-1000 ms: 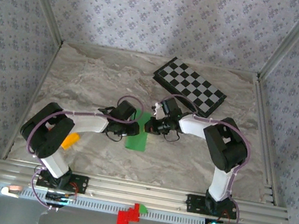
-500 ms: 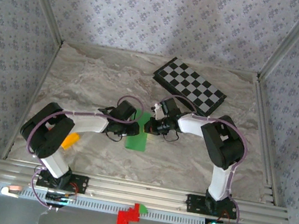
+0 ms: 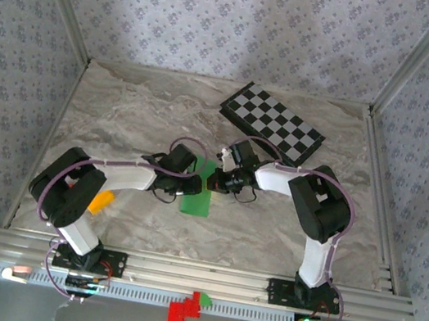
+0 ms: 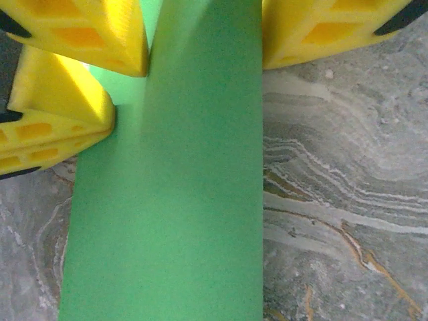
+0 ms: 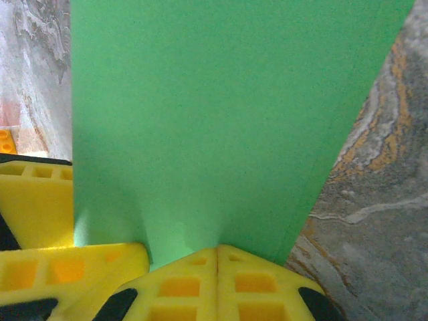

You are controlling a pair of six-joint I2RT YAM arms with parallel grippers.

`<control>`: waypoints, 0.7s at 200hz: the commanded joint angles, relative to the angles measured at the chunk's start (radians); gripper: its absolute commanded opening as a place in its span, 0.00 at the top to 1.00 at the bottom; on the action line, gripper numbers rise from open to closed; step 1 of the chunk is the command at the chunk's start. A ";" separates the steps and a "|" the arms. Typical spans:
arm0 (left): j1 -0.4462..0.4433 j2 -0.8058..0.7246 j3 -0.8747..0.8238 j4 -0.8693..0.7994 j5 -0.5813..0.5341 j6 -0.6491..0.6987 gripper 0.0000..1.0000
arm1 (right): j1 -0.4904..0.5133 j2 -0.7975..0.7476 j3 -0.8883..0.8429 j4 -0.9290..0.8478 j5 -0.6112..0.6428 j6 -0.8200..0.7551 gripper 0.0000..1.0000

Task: Fold a paper plane with a square sheet of paper (pick it up from the middle)
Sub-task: Hold the square sheet of paper at the center of the table, then first fold the square sheet of paper in half at the center of the table.

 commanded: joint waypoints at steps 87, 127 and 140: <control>0.042 -0.160 0.042 -0.174 -0.058 0.103 0.54 | -0.011 0.073 -0.031 -0.098 0.096 -0.011 1.00; 0.063 -0.118 0.070 -0.090 0.151 0.112 0.65 | -0.011 0.077 -0.032 -0.089 0.095 -0.008 1.00; 0.065 -0.087 0.086 -0.076 0.187 0.111 0.67 | -0.012 0.077 -0.031 -0.090 0.093 -0.009 1.00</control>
